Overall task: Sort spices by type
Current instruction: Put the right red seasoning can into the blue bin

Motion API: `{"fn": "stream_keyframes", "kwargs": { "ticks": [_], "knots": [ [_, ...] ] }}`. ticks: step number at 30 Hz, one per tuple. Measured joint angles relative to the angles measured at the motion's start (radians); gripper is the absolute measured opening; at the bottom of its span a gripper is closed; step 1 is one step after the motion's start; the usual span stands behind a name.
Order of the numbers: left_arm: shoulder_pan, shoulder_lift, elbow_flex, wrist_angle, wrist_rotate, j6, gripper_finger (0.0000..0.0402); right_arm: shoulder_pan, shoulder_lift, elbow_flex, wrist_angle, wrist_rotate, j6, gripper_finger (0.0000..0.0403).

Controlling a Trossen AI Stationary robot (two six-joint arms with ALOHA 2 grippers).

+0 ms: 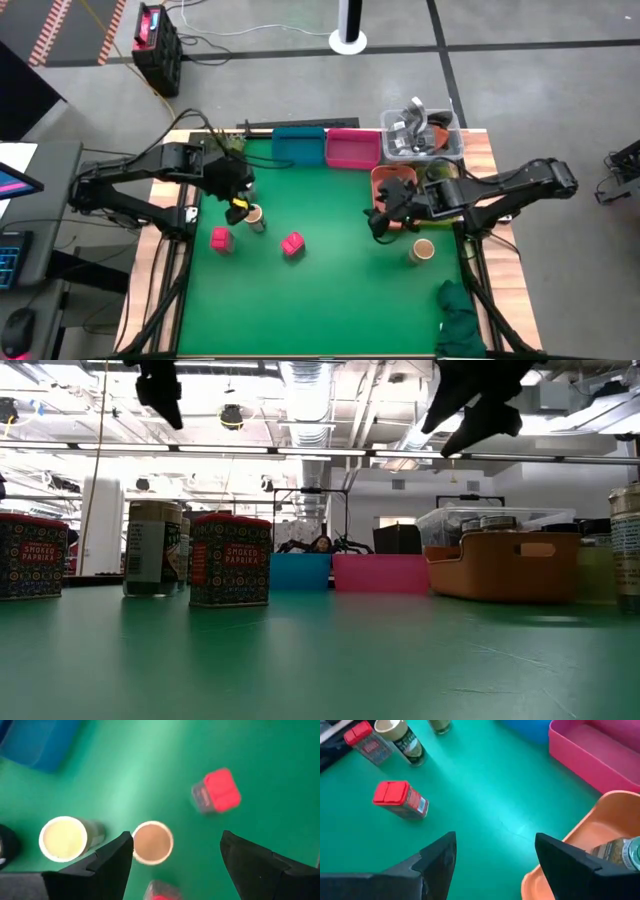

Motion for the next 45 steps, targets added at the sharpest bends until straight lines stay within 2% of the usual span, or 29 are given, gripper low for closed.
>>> {"fn": "stream_keyframes", "kwargs": {
  "ticks": [4,9,15,19,23,27,30,36,45],
  "knots": [
    [-0.033,0.025,0.000,-0.038,0.007,0.118,0.0283,0.023,0.003,0.000,-0.004,0.010,0.016,0.0296],
    [-0.090,0.091,0.000,-0.038,0.008,0.252,0.0283,0.061,0.002,-0.001,0.001,0.089,0.021,0.0296],
    [-0.107,0.218,0.000,-0.071,-0.062,0.249,0.0285,0.077,0.003,-0.001,0.000,0.117,0.053,0.0296],
    [-0.099,0.285,0.000,-0.046,-0.049,0.248,0.0300,0.077,0.003,-0.001,0.003,0.117,0.055,0.0296],
    [-0.114,0.338,0.000,0.046,0.071,0.146,0.0320,0.090,0.003,-0.001,-0.022,0.116,0.108,0.0296],
    [-0.177,0.393,0.000,0.130,0.088,0.016,0.0329,0.127,0.001,-0.001,-0.118,0.115,0.195,0.0296],
    [-0.236,0.433,0.004,0.207,0.060,-0.056,0.0330,0.155,0.000,-0.001,-0.183,0.115,0.252,0.0296],
    [-0.297,0.490,0.056,0.252,-0.055,-0.222,0.0330,0.186,0.000,-0.001,-0.207,0.116,0.282,0.0296],
    [-0.262,0.500,0.020,0.345,-0.094,-0.352,0.0331,0.187,0.000,-0.001,-0.180,0.129,0.281,0.0296]
  ]
}}
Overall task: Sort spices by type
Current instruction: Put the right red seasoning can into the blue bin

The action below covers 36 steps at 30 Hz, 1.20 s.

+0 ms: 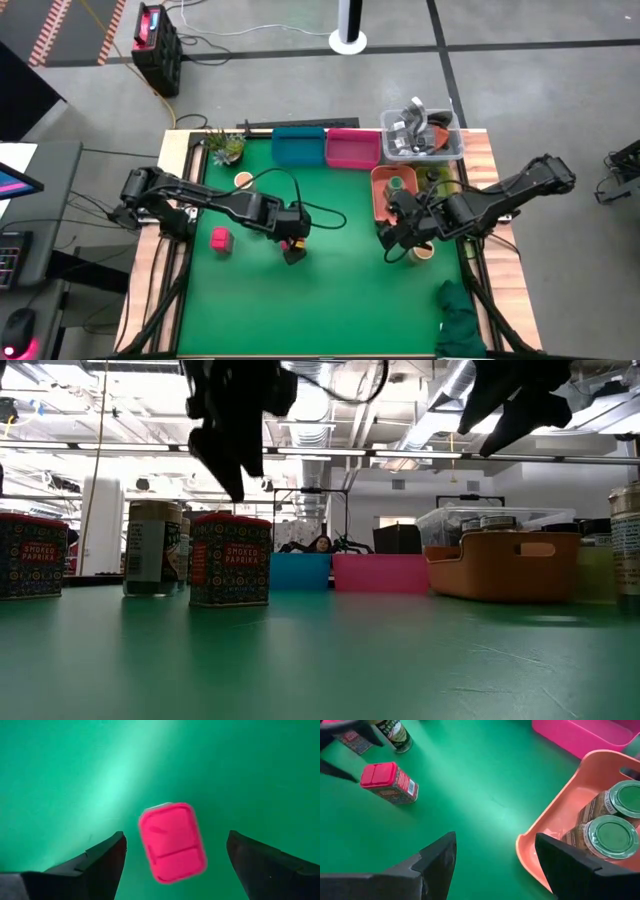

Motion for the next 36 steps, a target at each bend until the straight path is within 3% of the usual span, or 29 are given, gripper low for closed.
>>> {"fn": "stream_keyframes", "kwargs": {
  "ticks": [17,23,27,34,36],
  "knots": [
    [0.013,0.126,-0.034,0.034,0.030,0.000,0.0331,0.000,0.000,0.000,0.002,0.026,0.000,0.0296],
    [0.016,0.149,-0.034,0.025,0.044,0.077,0.0328,0.000,0.000,0.000,-0.002,0.029,-0.003,0.0296],
    [0.037,0.148,-0.034,0.023,0.044,0.104,0.0300,0.004,0.000,0.000,0.001,0.029,-0.003,0.0296],
    [0.094,0.148,-0.034,0.023,0.121,0.176,0.0204,-0.002,0.000,0.000,0.001,0.029,-0.016,0.0296],
    [0.116,0.144,-0.034,0.023,0.145,0.190,0.0205,-0.002,0.000,0.000,0.001,0.029,-0.016,0.0296]
  ]
}}
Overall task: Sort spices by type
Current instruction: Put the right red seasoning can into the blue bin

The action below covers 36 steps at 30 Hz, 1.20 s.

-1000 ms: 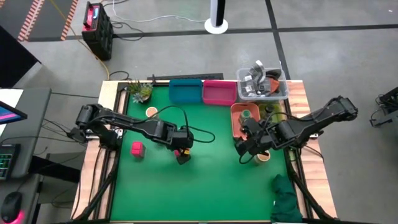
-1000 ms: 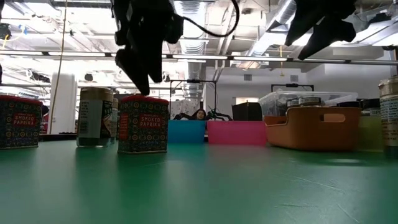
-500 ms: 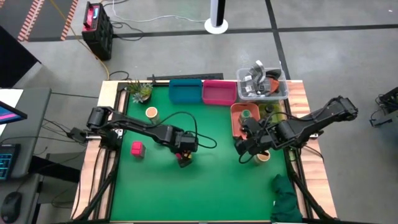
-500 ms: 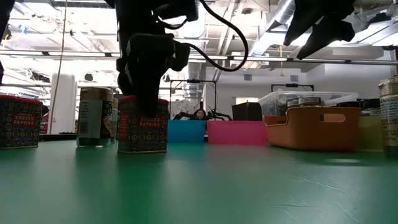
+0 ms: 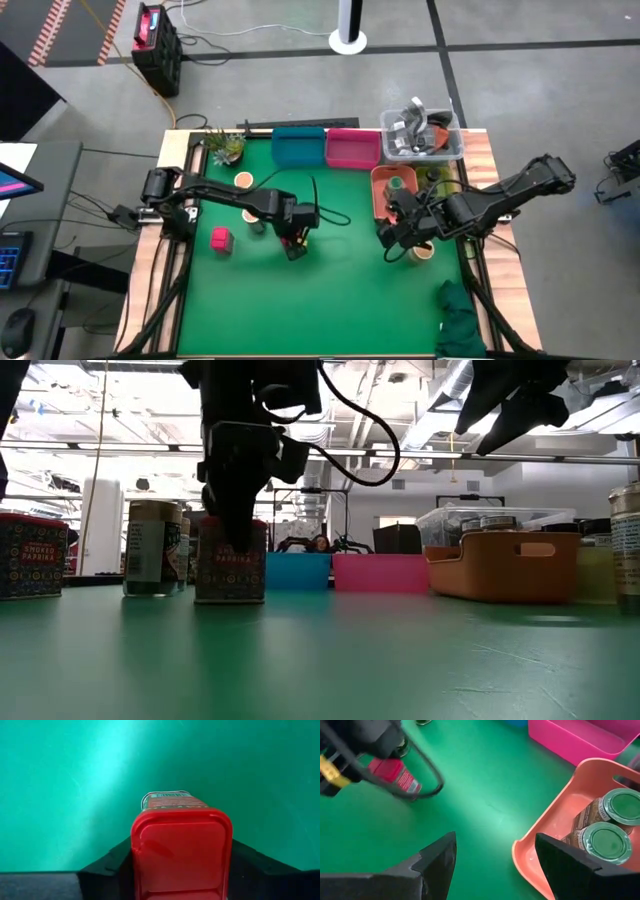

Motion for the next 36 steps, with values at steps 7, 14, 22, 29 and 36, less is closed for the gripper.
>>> {"fn": "stream_keyframes", "kwargs": {
  "ticks": [7,14,22,29,36],
  "knots": [
    [0.104,-0.002,0.080,-0.021,0.025,0.080,0.0205,0.000,0.000,0.000,0.001,-0.001,-0.001,0.0296],
    [0.305,-0.002,0.287,-0.104,-0.047,0.200,0.0206,0.000,0.002,0.000,0.020,-0.001,0.021,0.0296],
    [0.602,-0.003,0.409,-0.143,-0.037,0.120,0.0213,-0.015,0.003,0.000,0.065,-0.001,0.031,0.0296],
    [0.759,0.001,0.410,-0.088,0.006,0.047,0.0212,-0.034,0.003,0.000,0.074,0.002,0.027,0.0296],
    [0.759,0.013,0.411,0.011,0.005,-0.057,0.0213,-0.041,0.003,0.000,0.076,0.010,0.018,0.0296]
  ]
}}
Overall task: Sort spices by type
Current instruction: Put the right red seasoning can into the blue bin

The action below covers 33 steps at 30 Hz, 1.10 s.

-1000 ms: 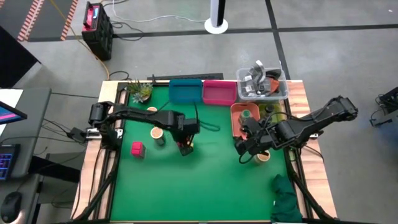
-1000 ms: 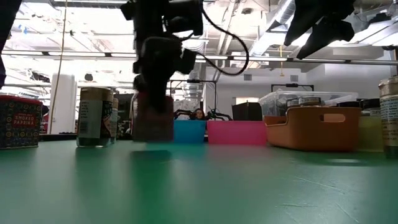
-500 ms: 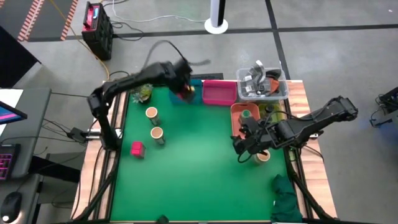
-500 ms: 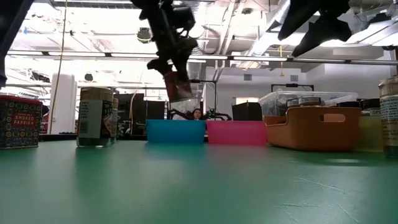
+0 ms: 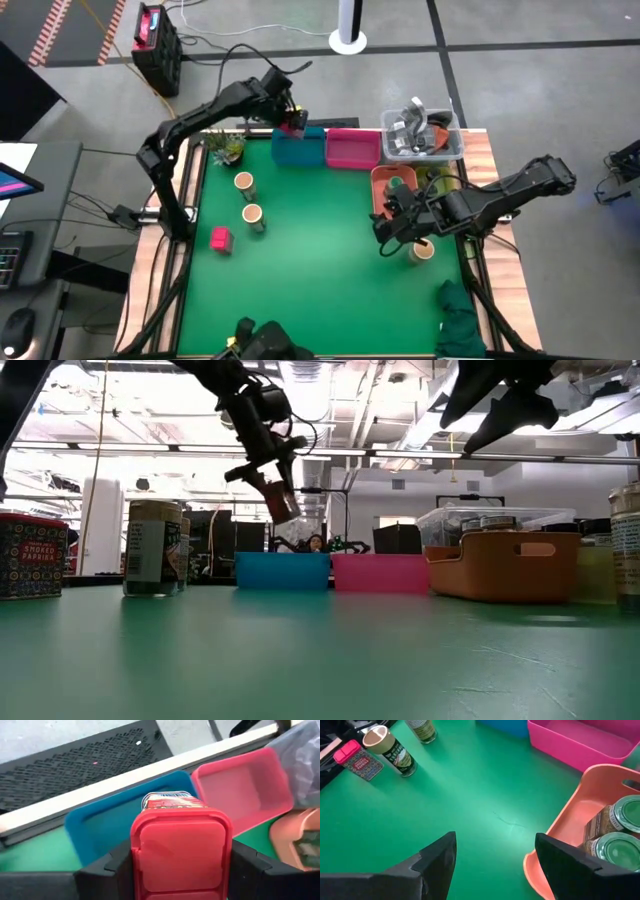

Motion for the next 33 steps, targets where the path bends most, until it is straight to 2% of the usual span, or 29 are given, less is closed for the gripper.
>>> {"fn": "stream_keyframes", "kwargs": {
  "ticks": [5,10,14,17,24,33],
  "knots": [
    [-0.013,0.066,0.001,-0.021,-0.007,-0.048,0.0213,0.000,0.000,0.000,0.009,0.001,-0.002,0.0296],
    [-0.017,0.123,-0.001,-0.038,-0.111,-0.061,0.0214,0.003,0.000,0.000,0.034,0.010,-0.002,0.0296],
    [-0.017,0.118,-0.001,-0.055,-0.224,-0.064,0.0214,0.004,0.000,0.000,0.047,0.010,-0.002,0.0296],
    [-0.014,0.120,-0.001,-0.078,-0.264,-0.092,0.0214,0.003,0.000,0.000,0.049,0.014,-0.002,0.0296],
    [-0.010,0.120,-0.001,-0.072,-0.265,-0.174,0.0214,0.003,0.000,0.000,0.054,0.038,-0.002,0.0296],
    [-0.033,0.158,-0.001,-0.119,-0.200,-0.228,0.0214,0.003,0.000,0.000,0.054,0.060,-0.003,0.0296]
  ]
}}
